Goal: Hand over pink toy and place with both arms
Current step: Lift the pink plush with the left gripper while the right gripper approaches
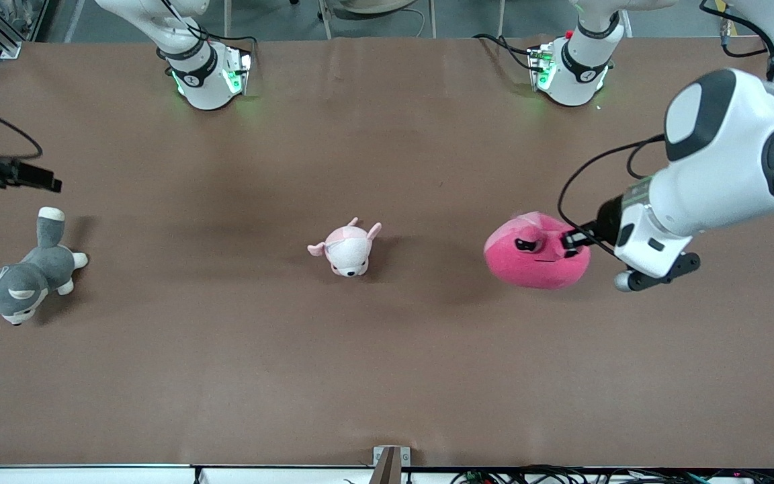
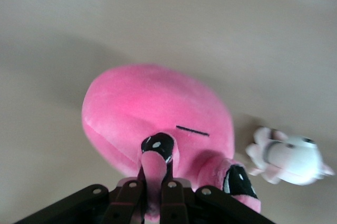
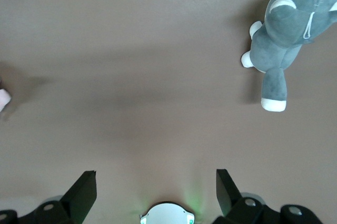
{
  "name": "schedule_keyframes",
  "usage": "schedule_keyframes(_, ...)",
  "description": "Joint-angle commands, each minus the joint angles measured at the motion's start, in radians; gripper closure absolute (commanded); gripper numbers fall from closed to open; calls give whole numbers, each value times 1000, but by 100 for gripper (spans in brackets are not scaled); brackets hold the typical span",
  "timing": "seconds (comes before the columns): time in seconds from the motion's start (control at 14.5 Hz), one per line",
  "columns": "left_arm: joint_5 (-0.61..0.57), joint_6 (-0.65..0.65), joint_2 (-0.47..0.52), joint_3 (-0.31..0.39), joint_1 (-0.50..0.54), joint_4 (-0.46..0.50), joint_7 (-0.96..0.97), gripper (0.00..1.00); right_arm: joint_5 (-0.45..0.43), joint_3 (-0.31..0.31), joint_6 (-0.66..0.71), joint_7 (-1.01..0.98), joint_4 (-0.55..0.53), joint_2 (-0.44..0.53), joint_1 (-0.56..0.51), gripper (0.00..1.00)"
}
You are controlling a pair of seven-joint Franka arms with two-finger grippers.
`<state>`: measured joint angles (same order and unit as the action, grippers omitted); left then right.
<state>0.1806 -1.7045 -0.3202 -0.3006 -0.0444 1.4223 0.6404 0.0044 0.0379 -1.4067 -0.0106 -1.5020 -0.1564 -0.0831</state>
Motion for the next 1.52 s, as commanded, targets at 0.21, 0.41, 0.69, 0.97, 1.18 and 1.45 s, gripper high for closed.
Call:
schedule_keyframes(0.21, 16, -27, -25, -251, -6, -120, 273, 98, 92, -23, 37, 548, -3, 14, 47, 0)
schedule_keyframes(0.41, 16, -124, -36, -318, -61, -118, 356, 98, 190, -23, 28, 887, -24, 21, 136, 0)
schedule_keyframes(0.69, 8, -280, -82, -312, -184, -117, 427, 98, 268, -23, 9, 1216, -27, 37, 247, 0)
schedule_keyframes(0.97, 5, -356, -114, -310, -259, -117, 453, 98, 310, -23, -14, 1457, -30, 37, 373, 0)
schedule_keyframes(1.18, -10, -377, -131, -307, -284, -115, 453, 98, 312, -23, -90, 1604, -92, 83, 465, 0)
schedule_keyframes(1.45, -18, -379, -135, -307, -295, -115, 461, 98, 312, -23, -185, 1716, -129, 100, 531, 0)
